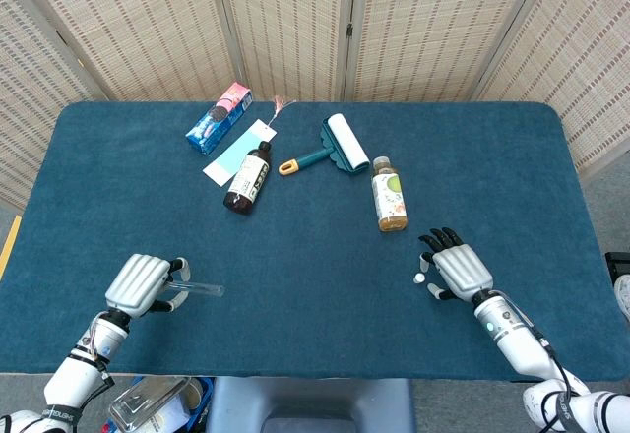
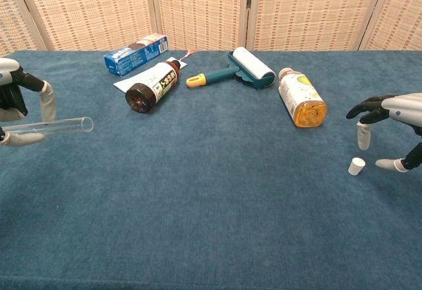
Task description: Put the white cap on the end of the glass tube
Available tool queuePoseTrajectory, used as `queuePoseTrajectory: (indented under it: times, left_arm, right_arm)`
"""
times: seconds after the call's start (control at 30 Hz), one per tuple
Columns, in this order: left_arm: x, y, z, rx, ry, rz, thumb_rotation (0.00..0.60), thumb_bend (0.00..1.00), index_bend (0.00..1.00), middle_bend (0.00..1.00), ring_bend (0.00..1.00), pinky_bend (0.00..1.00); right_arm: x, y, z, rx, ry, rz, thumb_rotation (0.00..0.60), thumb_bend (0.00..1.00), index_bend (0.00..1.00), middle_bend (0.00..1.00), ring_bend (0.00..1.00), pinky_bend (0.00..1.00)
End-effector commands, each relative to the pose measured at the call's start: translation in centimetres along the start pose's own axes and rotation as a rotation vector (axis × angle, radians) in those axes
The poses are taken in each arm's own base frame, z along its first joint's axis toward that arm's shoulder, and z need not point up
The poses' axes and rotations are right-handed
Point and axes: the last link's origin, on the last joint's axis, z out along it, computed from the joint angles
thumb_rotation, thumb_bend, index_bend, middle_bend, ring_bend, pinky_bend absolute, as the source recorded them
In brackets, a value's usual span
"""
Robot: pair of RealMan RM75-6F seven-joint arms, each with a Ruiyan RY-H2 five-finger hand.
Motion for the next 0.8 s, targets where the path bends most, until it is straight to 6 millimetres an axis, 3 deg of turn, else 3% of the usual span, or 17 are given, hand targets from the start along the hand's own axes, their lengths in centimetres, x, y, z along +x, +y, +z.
queuePoseTrajectory:
  times: [0.03, 0.8]
  left_arm:
    - [-0.1, 0.0, 0.0, 0.0, -0.002, -0.001, 0.6, 0.34, 0.59, 1.0, 1.0, 1.0]
    - [-0.1, -0.2, 0.0, 0.0, -0.003, -0.007, 0.6, 0.34, 0.59, 1.0, 1.0, 1.0]
  right_arm:
    - [-0.3, -0.1, 0.3, 0.0, -0.007, -0.004, 0.6, 0.29, 0.44, 0.13, 0.0, 0.0]
    - [-1.2, -0.5, 1.9, -0.004, -0.028, -0.005, 0.6, 0.3, 0.46, 0.14, 0.0, 0.0]
